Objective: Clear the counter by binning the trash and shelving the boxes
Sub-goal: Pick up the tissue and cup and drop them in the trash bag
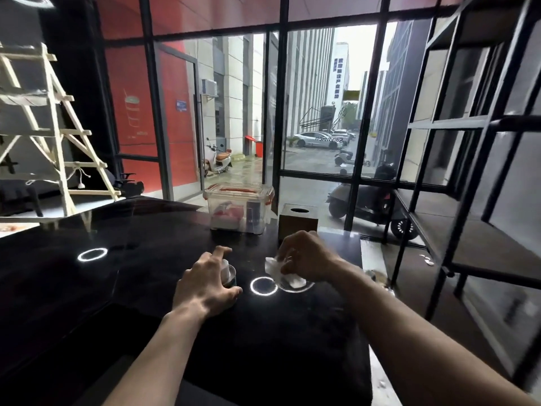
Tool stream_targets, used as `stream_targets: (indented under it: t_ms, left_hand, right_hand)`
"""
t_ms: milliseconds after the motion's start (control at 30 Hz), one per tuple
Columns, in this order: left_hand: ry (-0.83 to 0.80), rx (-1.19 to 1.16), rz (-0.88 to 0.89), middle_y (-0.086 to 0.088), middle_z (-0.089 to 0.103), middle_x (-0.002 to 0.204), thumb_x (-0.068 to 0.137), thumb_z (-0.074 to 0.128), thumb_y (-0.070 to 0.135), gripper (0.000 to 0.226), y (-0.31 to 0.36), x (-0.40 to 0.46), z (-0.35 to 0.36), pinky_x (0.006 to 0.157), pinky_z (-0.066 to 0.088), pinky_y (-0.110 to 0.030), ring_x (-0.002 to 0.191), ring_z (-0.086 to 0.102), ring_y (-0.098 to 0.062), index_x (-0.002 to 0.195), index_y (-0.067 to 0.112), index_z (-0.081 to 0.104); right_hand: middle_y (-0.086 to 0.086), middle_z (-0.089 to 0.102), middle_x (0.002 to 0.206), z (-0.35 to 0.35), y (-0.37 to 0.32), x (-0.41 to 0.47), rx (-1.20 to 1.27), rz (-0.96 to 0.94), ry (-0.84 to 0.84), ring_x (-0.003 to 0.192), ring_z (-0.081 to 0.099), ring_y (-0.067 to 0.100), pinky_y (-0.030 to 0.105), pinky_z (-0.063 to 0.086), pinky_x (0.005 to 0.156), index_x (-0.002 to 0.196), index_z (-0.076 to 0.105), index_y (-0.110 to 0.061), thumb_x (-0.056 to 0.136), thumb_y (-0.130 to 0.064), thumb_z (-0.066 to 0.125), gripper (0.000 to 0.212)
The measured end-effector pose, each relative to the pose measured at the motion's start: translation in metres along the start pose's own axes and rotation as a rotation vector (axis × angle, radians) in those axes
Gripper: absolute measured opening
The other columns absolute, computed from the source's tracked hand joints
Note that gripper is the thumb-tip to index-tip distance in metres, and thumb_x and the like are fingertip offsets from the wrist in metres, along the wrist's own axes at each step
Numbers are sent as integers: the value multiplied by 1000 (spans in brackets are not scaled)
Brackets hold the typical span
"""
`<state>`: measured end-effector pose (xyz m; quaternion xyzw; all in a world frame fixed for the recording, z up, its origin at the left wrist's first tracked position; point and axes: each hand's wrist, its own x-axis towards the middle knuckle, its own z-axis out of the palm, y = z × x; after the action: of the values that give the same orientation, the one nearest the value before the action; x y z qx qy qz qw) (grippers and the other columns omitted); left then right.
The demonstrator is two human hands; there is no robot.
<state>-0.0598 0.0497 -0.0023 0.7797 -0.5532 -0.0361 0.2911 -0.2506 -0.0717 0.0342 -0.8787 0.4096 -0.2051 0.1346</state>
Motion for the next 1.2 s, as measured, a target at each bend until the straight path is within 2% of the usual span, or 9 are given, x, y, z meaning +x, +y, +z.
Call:
stream_targets:
  t_ms: [167, 367, 567, 667, 767, 867, 967, 1033, 1200]
  left_hand:
    - [29, 22, 45, 3, 60, 122, 69, 81, 41, 80, 66, -25, 7, 90, 53, -39, 109, 65, -26, 139, 36, 42]
    - [27, -32, 120, 3, 60, 125, 66, 82, 40, 82, 168, -66, 41, 91, 54, -43, 109, 66, -28, 139, 37, 44]
    - [-15, -62, 203, 4, 60, 122, 68, 81, 39, 76, 251, -101, 95, 88, 55, -41, 106, 67, -28, 135, 40, 46]
    - [-53, -70, 222, 4, 60, 125, 67, 81, 37, 73, 277, -112, 119, 92, 54, -44, 109, 66, -29, 133, 39, 50]
    - [-83, -66, 241, 1, 59, 127, 68, 82, 35, 77, 298, -119, 145, 94, 53, -43, 113, 64, -32, 137, 38, 47]
    - [-96, -70, 263, 1, 59, 126, 68, 83, 35, 78, 310, -120, 175, 92, 52, -43, 112, 64, -33, 138, 38, 46]
    - [-116, -65, 261, 2, 57, 126, 70, 82, 37, 80, 313, -119, 207, 89, 53, -44, 109, 65, -34, 139, 39, 43]
    - [-133, -66, 256, 2, 56, 129, 71, 82, 38, 80, 309, -114, 230, 88, 53, -43, 109, 65, -34, 140, 39, 41]
    - [-197, -47, 221, 3, 57, 128, 74, 80, 36, 78, 277, -90, 296, 92, 53, -42, 112, 64, -29, 141, 38, 41]
  right_hand:
    - [-1, 76, 93, -48, 43, -58, -18, 27, 116, 74, 61, 9, 14, 35, 54, 96, 79, -23, 78, -15, 83, 20]
    - [-2, 79, 98, -103, 116, -138, -60, 144, 176, 91, 71, 22, 32, 53, 73, 90, 76, -28, 76, -21, 74, 16]
    - [-4, 79, 96, -131, 187, -204, -96, 203, 242, 93, 72, 22, 33, 53, 73, 88, 74, -30, 82, -33, 74, 6]
    - [-4, 78, 93, -138, 215, -228, -87, 261, 231, 90, 71, 23, 35, 55, 74, 89, 73, -28, 82, -44, 74, 18]
    - [-6, 78, 90, -139, 242, -248, -74, 282, 238, 88, 71, 22, 35, 55, 73, 87, 71, -30, 81, -49, 72, 20]
    - [-7, 77, 97, -131, 268, -260, -111, 298, 273, 94, 70, 23, 33, 50, 71, 90, 72, -32, 83, -36, 75, 8]
    - [-6, 76, 99, -112, 291, -265, -180, 267, 295, 98, 69, 29, 36, 53, 78, 91, 72, -32, 83, -32, 73, 8]
    - [-5, 74, 103, -96, 303, -261, -199, 250, 259, 99, 69, 30, 40, 54, 81, 94, 71, -32, 85, -30, 70, 10]
    - [-2, 69, 107, -32, 340, -238, -195, 233, 120, 98, 67, 29, 33, 41, 71, 104, 69, -28, 90, -21, 64, 17]
